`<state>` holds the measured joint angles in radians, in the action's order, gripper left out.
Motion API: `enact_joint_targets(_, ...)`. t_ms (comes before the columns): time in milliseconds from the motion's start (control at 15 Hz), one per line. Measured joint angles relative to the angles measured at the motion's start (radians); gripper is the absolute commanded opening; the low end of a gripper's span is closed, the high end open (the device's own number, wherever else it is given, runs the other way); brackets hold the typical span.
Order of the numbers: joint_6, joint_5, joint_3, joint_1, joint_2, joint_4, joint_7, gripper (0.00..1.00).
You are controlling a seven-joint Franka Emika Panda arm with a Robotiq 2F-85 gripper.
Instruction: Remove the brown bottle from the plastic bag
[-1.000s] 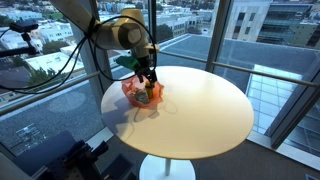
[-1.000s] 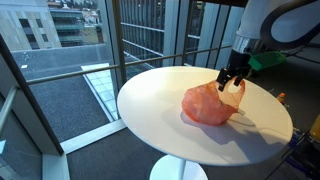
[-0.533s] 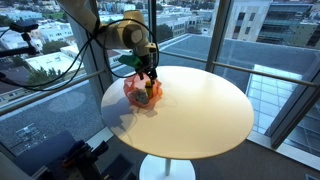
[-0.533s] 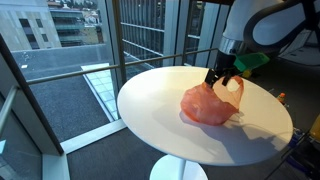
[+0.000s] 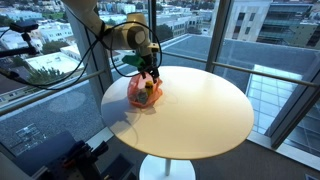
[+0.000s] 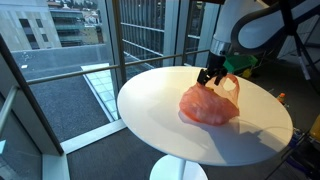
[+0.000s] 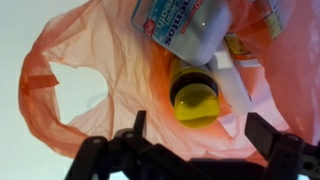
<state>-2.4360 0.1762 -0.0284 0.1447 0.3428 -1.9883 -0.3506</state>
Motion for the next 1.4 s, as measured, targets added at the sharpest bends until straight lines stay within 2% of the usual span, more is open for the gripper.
enact_joint_targets(533, 0.009, 0.000, 0.014, 0.025, 0.045, 0.028, -0.001, 1.00)
enact_joint_targets(600, 0.013, 0.000, 0.014, 0.027, 0.045, 0.028, -0.001, 0.75)
enact_joint_targets(667, 0.017, 0.000, 0.014, 0.028, 0.045, 0.028, -0.001, 0.73)
enact_joint_targets(733, 0.021, 0.000, 0.014, 0.030, 0.045, 0.028, -0.001, 0.67)
enact_joint_targets(867, 0.031, 0.000, 0.014, 0.032, 0.045, 0.028, -0.001, 0.47)
enact_joint_targets(1067, 0.042, 0.000, 0.014, 0.033, 0.045, 0.028, -0.001, 0.24)
enact_joint_targets(1200, 0.044, 0.000, 0.015, 0.034, 0.039, 0.033, -0.001, 0.20)
enact_joint_targets(1400, 0.045, 0.001, 0.016, 0.037, 0.033, 0.033, -0.001, 0.20)
